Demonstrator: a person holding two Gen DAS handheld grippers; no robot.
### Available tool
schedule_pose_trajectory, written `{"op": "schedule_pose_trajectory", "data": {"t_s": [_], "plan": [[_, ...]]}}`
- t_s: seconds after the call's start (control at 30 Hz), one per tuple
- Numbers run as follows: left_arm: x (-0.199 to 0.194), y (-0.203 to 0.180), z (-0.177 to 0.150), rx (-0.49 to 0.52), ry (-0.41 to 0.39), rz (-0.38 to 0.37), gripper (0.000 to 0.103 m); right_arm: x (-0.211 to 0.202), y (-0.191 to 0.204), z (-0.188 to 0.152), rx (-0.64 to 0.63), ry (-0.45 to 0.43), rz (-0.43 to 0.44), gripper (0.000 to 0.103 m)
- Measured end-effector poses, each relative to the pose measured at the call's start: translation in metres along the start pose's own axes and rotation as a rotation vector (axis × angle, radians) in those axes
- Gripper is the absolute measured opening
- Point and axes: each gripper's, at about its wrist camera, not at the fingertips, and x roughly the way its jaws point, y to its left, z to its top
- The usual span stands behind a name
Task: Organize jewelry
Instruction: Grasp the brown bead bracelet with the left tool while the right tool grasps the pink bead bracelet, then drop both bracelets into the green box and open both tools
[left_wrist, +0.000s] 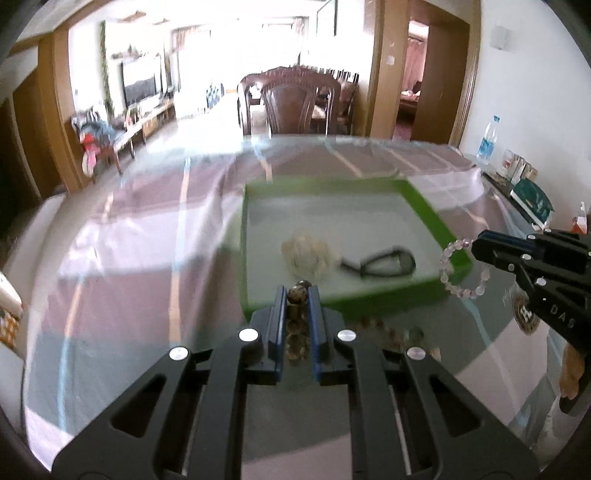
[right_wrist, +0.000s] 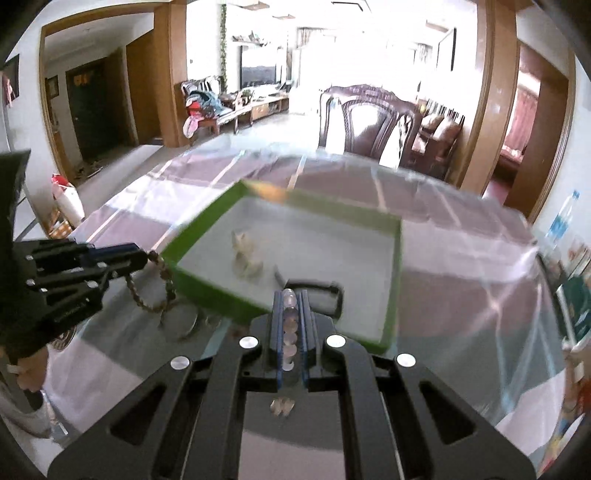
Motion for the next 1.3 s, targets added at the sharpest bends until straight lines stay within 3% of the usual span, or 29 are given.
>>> {"op": "schedule_pose_trajectory", "data": {"t_s": [0.2,0.37,0.5,0.6,0.63,0.77,0.9,1.0,1.1,1.3], "plan": [[0.023,0.009,0.04,-0.014,-0.017,-0.017,0.012,0.03,-0.016,0.023,0.016,-0.02,-0.072,0.008],[0.073,0.018,0.04,-0.068,0.071,-0.031,0.012,0.085,-0.041,0.016,0.119,0.076,-0.062,0.008],[0.093,0.022,0.037,-0.088,0.094,0.004,0.015,0.095,-0.05,0.011,0.172,0.111,-0.069,0.01],[0.086,0.025,0.033,-0.096,0.095,-0.002,0.039,0.076,-0.045,0.003,0.18,0.118,-0.02,0.016],[0.081,0.024,0.03,-0.094,0.089,-0.006,0.041,0.07,-0.041,-0.001,0.172,0.12,-0.012,0.017],[0.057,0.006,0.011,-0.027,0.084,-0.013,0.043,0.052,-0.02,-0.024,0.126,0.156,0.069,0.019],[0.06,-0.018,-0.016,0.042,0.131,-0.054,0.044,0.066,-0.011,-0.047,0.125,0.207,0.105,0.031],[0.072,-0.027,-0.033,0.087,0.151,-0.041,0.047,0.081,-0.009,-0.061,0.133,0.259,0.133,0.034],[0.089,-0.017,-0.04,0.047,0.196,-0.035,0.047,0.083,0.005,-0.071,0.088,0.287,0.172,0.034],[0.101,-0.012,-0.048,0.02,0.224,-0.06,0.047,0.098,0.034,-0.088,-0.012,0.348,0.143,0.032]]}}
